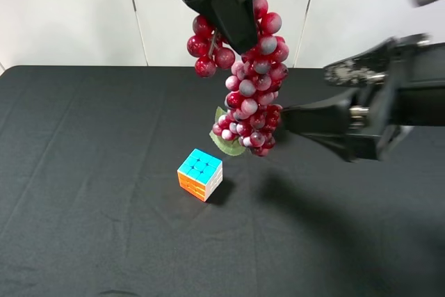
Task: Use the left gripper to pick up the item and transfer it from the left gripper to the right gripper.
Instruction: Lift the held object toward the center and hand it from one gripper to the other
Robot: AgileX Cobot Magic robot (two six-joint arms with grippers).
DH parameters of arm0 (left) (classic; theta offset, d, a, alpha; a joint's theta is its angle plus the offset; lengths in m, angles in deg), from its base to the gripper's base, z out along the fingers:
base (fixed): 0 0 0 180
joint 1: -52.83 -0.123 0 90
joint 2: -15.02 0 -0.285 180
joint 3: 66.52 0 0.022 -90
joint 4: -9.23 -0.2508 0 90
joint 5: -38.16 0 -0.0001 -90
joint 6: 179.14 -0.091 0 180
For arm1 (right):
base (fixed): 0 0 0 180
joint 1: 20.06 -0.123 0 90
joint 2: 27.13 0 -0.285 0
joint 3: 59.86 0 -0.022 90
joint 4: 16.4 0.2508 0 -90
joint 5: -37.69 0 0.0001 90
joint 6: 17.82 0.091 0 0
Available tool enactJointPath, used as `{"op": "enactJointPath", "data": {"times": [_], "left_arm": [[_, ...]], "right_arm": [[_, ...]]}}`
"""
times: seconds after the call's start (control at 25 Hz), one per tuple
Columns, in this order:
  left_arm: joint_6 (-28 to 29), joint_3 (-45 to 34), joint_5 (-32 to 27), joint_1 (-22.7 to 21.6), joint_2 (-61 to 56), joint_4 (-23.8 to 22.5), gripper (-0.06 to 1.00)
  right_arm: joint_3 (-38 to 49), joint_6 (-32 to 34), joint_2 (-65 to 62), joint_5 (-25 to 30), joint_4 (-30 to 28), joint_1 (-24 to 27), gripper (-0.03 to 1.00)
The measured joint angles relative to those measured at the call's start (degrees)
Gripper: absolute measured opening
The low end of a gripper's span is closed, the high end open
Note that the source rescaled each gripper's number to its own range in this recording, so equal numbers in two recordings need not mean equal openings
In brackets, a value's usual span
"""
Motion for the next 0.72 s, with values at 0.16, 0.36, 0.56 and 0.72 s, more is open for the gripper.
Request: {"op": "enactJointPath", "data": {"times": [0.16,0.36,0.56,0.72], "left_arm": [[-0.1,0.0,0.0,0.0,0.0,0.0,0.01],[-1.0,0.0,0.0,0.0,0.0,0.0,0.01],[-1.3,0.0,0.0,0.0,0.0,0.0,0.01],[-1.3,0.0,0.0,0.0,0.0,-0.4,0.01]], "right_arm": [[0.0,-0.1,5.9,-5.1,1.2,-5.1,1.0],[-0.4,-0.1,11.8,-13.1,2.9,-10.1,1.0],[-3.8,-0.1,16.4,-15.3,4.1,-11.4,1.0],[-6.7,-0.1,20.2,-16.1,4.3,-11.4,1.0]]}}
